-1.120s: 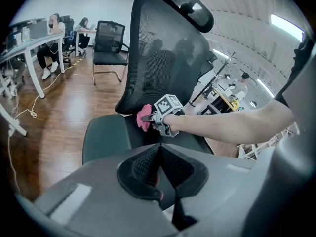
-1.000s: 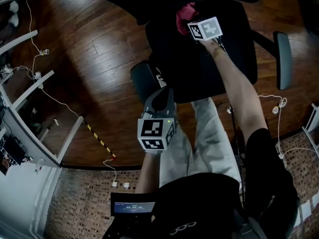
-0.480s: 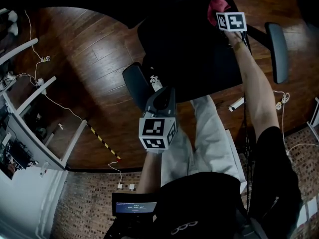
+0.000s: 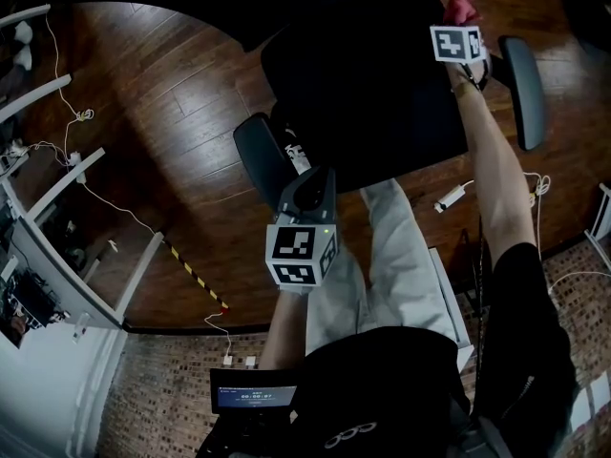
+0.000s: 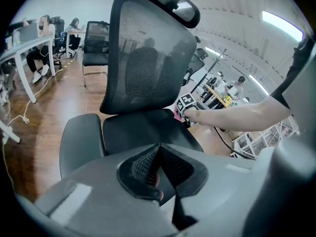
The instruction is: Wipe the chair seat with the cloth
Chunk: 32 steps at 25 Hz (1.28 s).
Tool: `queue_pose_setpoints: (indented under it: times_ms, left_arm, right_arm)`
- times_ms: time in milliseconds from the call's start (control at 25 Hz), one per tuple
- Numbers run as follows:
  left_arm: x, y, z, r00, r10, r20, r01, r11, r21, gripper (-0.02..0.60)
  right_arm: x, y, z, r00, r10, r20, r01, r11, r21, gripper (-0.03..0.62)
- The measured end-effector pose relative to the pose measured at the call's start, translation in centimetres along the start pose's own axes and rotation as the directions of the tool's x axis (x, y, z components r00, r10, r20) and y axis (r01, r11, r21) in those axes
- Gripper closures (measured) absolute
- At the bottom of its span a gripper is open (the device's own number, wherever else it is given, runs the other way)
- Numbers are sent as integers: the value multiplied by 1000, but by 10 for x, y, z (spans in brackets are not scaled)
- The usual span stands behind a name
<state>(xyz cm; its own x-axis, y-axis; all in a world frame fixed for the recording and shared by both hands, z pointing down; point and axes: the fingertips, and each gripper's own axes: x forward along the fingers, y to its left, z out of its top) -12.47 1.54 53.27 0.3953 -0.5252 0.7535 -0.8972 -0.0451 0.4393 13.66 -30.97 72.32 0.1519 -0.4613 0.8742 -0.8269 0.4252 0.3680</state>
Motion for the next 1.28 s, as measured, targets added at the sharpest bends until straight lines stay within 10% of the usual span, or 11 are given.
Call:
queue_pose_setpoints:
  times_ms: [480,960,1120,1280]
  left_arm:
    - [-28,8,-23,1000,-23,-19,23,1000,8,588]
    - [-49,27,-40,999,-30,-12,30,999,-15,588]
    - [-51,29,-44,999,-35,-42,34,999,-17,588]
    - [-50,27,-48,999,-33,-40,32,999,-10,588]
  right_arm:
    - [-22,161,-21,966,254,-52,-258,962,-94,519]
    - [-90,322,-7,828,561,-10,-561,828,-7,520]
    - [-126,374,6,719,692,57,-693,721,-16,519]
    - [-173,421,8,498,859,117,-865,501,2,520]
